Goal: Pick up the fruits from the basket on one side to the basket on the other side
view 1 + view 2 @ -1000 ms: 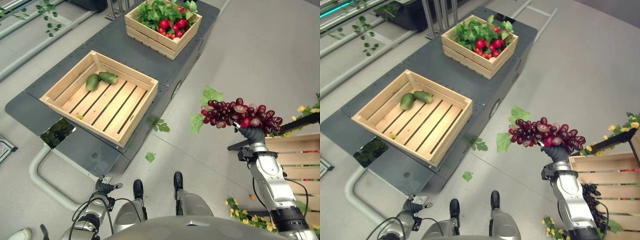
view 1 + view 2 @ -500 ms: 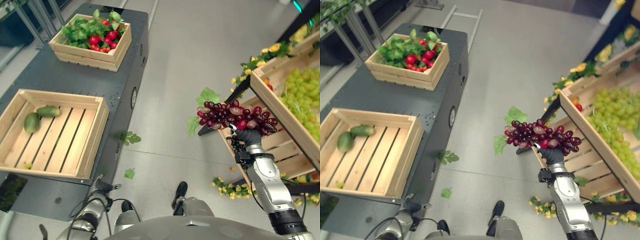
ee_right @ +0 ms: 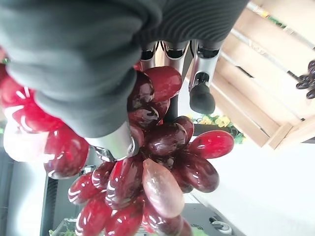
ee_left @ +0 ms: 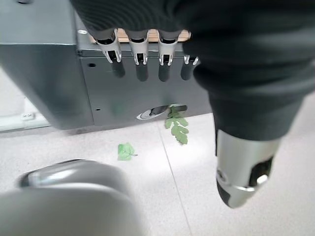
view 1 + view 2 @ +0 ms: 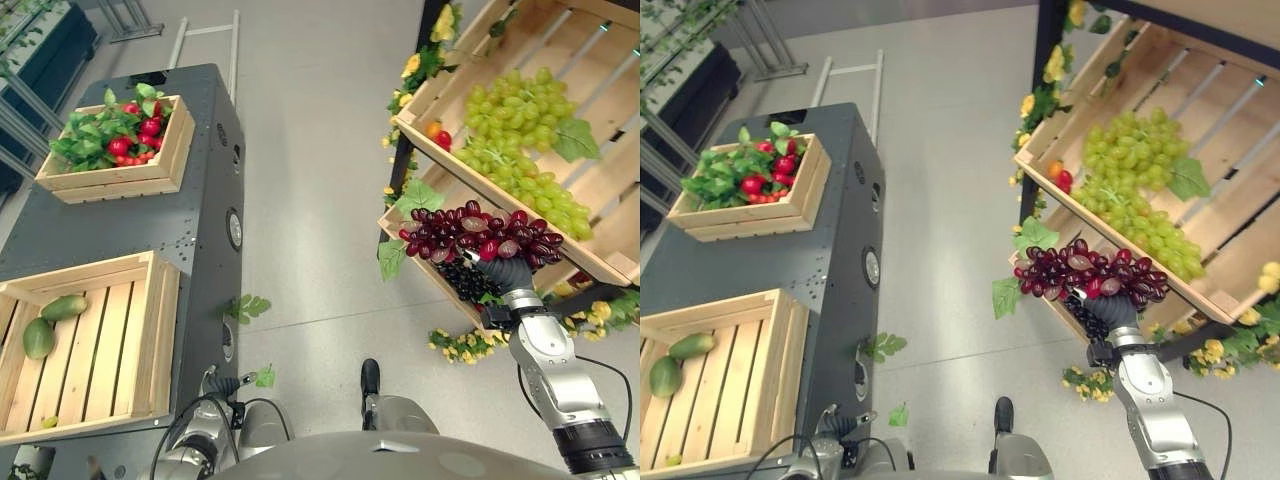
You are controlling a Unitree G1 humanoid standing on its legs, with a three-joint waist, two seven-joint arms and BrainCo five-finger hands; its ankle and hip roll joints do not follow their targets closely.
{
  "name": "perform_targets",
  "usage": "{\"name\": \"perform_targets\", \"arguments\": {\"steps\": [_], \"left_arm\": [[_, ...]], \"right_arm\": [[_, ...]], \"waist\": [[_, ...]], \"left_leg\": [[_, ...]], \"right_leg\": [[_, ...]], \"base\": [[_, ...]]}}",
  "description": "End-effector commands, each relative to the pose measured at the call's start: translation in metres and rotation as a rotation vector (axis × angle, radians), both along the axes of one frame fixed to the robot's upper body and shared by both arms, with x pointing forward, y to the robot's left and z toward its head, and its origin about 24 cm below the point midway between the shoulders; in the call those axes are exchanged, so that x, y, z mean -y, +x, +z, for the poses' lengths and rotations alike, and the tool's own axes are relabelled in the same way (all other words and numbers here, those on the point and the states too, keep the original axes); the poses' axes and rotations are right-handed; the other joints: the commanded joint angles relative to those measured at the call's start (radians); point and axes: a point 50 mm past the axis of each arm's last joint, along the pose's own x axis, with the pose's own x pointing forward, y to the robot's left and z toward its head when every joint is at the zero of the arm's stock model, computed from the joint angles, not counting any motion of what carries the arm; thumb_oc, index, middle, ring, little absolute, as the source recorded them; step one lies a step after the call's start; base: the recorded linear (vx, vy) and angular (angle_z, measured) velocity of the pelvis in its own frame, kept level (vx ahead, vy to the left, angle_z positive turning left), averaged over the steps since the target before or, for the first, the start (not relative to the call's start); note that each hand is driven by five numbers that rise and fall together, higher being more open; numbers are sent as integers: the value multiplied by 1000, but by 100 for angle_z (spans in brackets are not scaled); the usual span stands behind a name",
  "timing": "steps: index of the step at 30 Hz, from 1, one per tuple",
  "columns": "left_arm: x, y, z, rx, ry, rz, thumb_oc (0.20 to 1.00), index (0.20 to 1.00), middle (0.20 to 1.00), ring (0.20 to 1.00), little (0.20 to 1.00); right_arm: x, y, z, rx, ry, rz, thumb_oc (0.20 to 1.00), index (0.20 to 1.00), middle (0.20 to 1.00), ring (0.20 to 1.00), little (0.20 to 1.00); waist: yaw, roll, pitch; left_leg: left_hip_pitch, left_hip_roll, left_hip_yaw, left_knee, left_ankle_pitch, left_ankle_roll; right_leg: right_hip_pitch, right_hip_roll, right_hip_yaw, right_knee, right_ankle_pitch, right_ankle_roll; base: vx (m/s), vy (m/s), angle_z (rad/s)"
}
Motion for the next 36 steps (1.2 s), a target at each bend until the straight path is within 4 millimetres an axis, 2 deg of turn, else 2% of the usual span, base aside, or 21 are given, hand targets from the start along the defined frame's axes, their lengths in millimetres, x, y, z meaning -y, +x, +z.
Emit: {"name": "perform_targets", "arguments": {"steps": [1,2,3,4,5,6,7,9,13,15,19,20,21,22,23,26,28,29,32,33,36], "left_arm": [[-19,-18,-1,-42,43,74,1000,1000,1000,1000,1000],[-20,-28,-3,-71,36,96,1000,1000,1000,1000,1000],[-20,-31,-4,-81,33,105,1000,1000,1000,1000,1000],[-19,-42,-7,-114,21,135,1000,1000,1000,1000,1000],[-19,-42,-7,-114,21,135,1000,1000,1000,1000,1000],[-18,-46,-9,-132,19,139,1000,1000,1000,1000,1000],[-19,-48,-9,-139,18,141,1000,1000,1000,1000,1000],[-18,-46,-9,-153,16,127,1000,1000,1000,1000,1000],[-13,-21,-4,-86,29,46,1000,1000,1000,1000,1000],[-8,6,2,-7,39,-19,1000,1000,1000,1000,1000],[-4,55,26,174,82,-154,1000,1000,1000,1000,1000],[-6,63,31,208,93,-162,1000,1000,1000,1000,1000],[-10,68,35,231,102,-166,1000,1000,1000,1000,1000],[-13,69,37,228,110,-167,1000,1000,1000,1000,1000],[-15,71,38,232,115,-169,1000,1000,1000,1000,1000],[-17,70,38,225,118,-175,1000,1000,1000,1000,1000],[-14,56,28,156,98,-172,1000,1000,1000,1000,1000],[-14,56,28,156,98,-173,1000,1000,1000,1000,1000],[-9,27,11,24,71,-185,1000,1000,1000,1000,1000],[-9,27,11,23,71,-186,1000,1000,1000,1000,1000],[-7,9,3,-45,54,-185,1000,1000,1000,1000,1000]], "right_arm": [[-9,6,49,260,-6,53,200,200,200,200,200],[-8,5,50,272,-5,53,200,200,200,200,200],[-8,5,51,275,-4,58,200,200,200,200,200],[-9,5,51,278,-4,71,200,200,200,200,200],[-9,5,51,278,-4,71,200,200,200,200,200],[-10,5,52,280,-12,75,200,200,200,200,200],[-10,5,52,282,-14,81,200,200,200,200,200],[-10,4,54,290,-16,82,200,200,200,200,200],[-10,0,54,300,-24,62,200,200,200,200,200],[-8,1,52,290,-20,42,200,200,200,200,200],[-10,4,52,292,-10,33,200,200,200,200,200],[-13,7,53,297,-11,39,200,200,200,200,200],[-18,11,57,312,-14,56,200,200,200,200,200],[-27,18,61,329,-8,99,200,200,200,200,200],[-32,21,63,333,-8,123,200,200,200,200,200],[-33,21,62,327,1,140,200,200,200,200,200],[-32,19,64,333,16,134,200,200,200,200,200],[-32,19,64,332,16,134,200,200,200,200,200],[-29,15,65,335,25,131,200,200,200,200,200],[-29,15,65,334,25,131,200,200,200,200,200],[-24,10,67,338,19,118,200,200,200,200,200]], "waist": [[49,-20,3],[64,-20,5],[66,-23,3],[89,-16,-2],[90,-17,2],[98,-8,-1],[98,-6,-2],[93,-1,-3],[66,11,-7],[44,8,-19],[33,4,-30],[39,2,-30],[51,0,-24],[69,-3,-26],[73,-5,-26],[63,-12,-27],[62,-26,-47],[63,-26,-47],[60,-32,-65],[61,-32,-65],[63,-34,-77]], "left_leg": [[-56,-47,-25,-51,-28,117],[-64,-58,-75,-116,-51,117],[-53,-64,-97,-168,-44,115],[-42,-81,-209,-318,-24,101],[-30,-81,-207,-332,-18,100],[-36,-74,-258,-387,22,85],[-27,-61,-274,-439,48,75],[-27,-44,-279,-489,76,64],[-2,-17,-210,-537,75,64],[22,-22,-187,-569,67,75],[53,-26,-106,-600,53,100],[63,-19,-76,-615,52,103],[83,-10,-36,-632,43,102],[94,15,32,-651,45,91],[102,26,58,-653,41,88],[113,26,69,-652,39,92],[131,15,81,-663,28,97],[131,15,81,-663,27,97],[140,14,82,-670,23,97],[140,14,82,-670,23,97],[149,17,83,-672,18,96]], "right_leg": [[127,67,18,22,-172,111],[136,73,45,20,-178,118],[134,73,57,20,-178,120],[135,101,109,15,-185,125],[140,99,111,15,-185,124],[145,117,134,7,-191,125],[148,123,153,7,-193,125],[153,131,177,6,-203,124],[156,126,190,21,-228,127],[145,99,196,27,-229,141],[125,49,210,55,-227,172],[107,41,198,69,-223,183],[89,23,145,86,-216,196],[55,-21,-2,82,-178,220],[44,-39,-67,75,-159,225],[40,-36,-58,59,-137,228],[58,-36,-59,15,-117,223],[59,-36,-59,13,-116,223],[68,-35,-56,-11,-113,225],[68,-35,-56,-11,-113,225],[74,-33,-52,-11,-121,225]], "base": [[140,92,-104],[163,102,-102],[213,137,-90],[140,82,-57],[172,116,-19],[102,62,14],[137,127,-8],[119,165,-39],[64,212,-49],[34,267,-24],[74,219,-56],[-9,151,-64],[-75,133,-89],[-66,93,-110],[-34,71,-155],[53,76,-113],[88,71,-3],[65,48,-5],[51,33,-18],[38,14,-15],[42,4,-1]]}}
